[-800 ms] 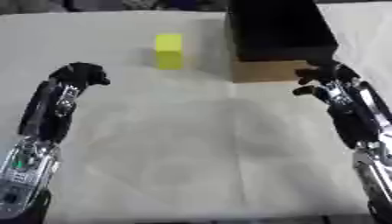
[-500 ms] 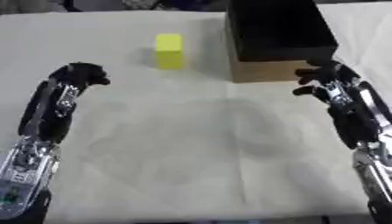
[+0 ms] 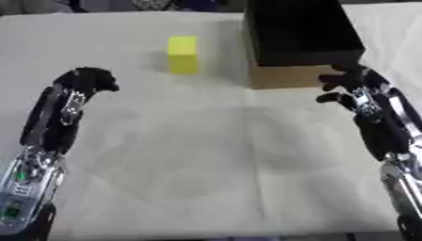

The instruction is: Pick up objects on the table and place them in the box.

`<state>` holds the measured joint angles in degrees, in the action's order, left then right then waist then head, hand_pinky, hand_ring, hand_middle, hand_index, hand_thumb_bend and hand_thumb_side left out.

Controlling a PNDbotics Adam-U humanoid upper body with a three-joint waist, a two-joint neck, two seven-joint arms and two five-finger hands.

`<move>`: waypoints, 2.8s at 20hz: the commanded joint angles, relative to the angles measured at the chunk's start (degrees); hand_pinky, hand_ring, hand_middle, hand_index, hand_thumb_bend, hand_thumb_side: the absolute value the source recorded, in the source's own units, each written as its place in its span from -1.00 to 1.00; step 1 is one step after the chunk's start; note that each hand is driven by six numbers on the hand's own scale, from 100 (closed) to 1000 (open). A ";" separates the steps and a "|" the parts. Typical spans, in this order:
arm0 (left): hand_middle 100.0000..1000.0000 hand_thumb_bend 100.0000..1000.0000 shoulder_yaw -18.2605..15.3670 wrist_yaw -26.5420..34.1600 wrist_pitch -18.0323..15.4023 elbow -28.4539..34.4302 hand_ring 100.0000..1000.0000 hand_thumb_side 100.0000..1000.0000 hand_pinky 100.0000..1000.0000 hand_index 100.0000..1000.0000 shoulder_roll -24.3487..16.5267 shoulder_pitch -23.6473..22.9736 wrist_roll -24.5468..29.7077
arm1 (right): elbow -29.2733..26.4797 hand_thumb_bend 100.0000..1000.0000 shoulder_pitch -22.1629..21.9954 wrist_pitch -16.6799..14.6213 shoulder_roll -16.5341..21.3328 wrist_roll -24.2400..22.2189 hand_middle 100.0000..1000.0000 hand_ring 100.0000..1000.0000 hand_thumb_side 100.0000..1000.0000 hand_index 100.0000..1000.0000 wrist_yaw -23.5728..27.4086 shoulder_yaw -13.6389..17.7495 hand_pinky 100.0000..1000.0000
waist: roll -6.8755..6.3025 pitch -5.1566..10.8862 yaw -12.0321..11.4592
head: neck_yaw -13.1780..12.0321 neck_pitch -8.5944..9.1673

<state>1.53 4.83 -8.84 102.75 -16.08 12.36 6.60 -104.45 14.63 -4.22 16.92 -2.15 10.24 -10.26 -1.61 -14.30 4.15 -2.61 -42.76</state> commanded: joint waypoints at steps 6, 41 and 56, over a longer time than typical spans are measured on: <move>0.17 -0.36 -0.48 -2.78 0.33 2.18 0.26 0.24 0.53 0.38 -5.58 3.61 0.95 | -1.13 -1.00 0.07 0.12 0.71 0.23 0.00 0.63 0.13 0.60 0.24 0.27 0.21 | -0.16 1.47 -0.01 | 0.01 0.24; 0.29 0.63 5.98 -51.71 -7.20 -48.83 0.31 -0.05 0.42 0.50 -12.78 45.05 7.18 | -0.99 -1.00 -0.40 0.63 1.52 -2.01 0.00 0.63 0.11 0.60 0.74 -2.15 0.21 | -1.40 3.55 6.39 | -1.97 2.16; 0.30 0.67 4.27 -60.08 -7.44 -55.23 0.29 -0.34 0.40 0.50 -10.60 46.19 1.81 | -0.80 -1.00 -0.11 0.72 1.48 -2.20 0.00 0.63 0.13 0.60 0.70 -2.42 0.21 | -2.01 3.26 8.45 | -2.31 2.90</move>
<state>6.44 -54.64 -16.39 47.22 -25.67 57.09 9.22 -104.45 13.71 -3.32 17.49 -4.23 10.72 -12.76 -3.78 -11.87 12.64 -4.88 -40.68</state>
